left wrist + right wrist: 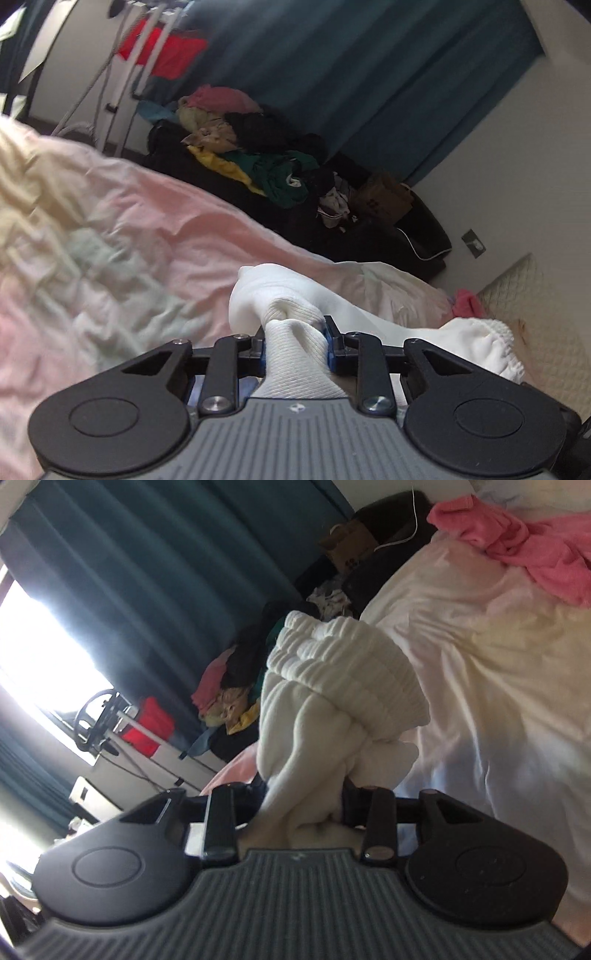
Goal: Fold clothes
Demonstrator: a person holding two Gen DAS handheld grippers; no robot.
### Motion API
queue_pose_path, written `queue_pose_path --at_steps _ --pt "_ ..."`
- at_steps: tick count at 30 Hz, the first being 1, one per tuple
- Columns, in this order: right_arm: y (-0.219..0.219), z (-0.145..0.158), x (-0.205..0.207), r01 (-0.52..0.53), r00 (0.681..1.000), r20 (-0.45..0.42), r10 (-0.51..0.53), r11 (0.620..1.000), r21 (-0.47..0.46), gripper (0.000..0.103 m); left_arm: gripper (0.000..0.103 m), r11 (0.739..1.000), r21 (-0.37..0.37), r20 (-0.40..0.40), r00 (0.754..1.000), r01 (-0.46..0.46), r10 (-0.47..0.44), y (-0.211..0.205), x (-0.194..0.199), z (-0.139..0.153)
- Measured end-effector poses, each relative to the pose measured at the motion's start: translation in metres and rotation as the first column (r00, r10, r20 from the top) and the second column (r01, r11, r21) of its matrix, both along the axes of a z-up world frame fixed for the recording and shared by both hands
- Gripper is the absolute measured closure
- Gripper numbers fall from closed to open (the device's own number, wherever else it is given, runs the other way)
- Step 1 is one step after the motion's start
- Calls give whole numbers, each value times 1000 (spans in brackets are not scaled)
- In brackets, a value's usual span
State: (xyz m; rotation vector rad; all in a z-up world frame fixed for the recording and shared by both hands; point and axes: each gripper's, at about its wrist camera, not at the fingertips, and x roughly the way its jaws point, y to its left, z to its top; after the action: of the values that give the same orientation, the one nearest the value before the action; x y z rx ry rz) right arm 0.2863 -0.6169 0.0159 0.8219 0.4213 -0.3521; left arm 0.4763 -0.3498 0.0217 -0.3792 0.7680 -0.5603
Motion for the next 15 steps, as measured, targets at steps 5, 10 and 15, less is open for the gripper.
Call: queue_pose_path --at_steps 5,10,15 --pt "-32 -62 28 -10 1000 -16 10 1000 -23 63 75 997 47 -8 998 56 -56 -31 38 -67" --pt "-10 -143 12 -31 995 -99 27 999 -37 62 72 986 99 -1 991 132 -132 -16 27 -147" --pt "3 -192 -17 3 997 -81 -3 1000 8 50 62 976 150 42 985 160 -168 -4 3 -170"
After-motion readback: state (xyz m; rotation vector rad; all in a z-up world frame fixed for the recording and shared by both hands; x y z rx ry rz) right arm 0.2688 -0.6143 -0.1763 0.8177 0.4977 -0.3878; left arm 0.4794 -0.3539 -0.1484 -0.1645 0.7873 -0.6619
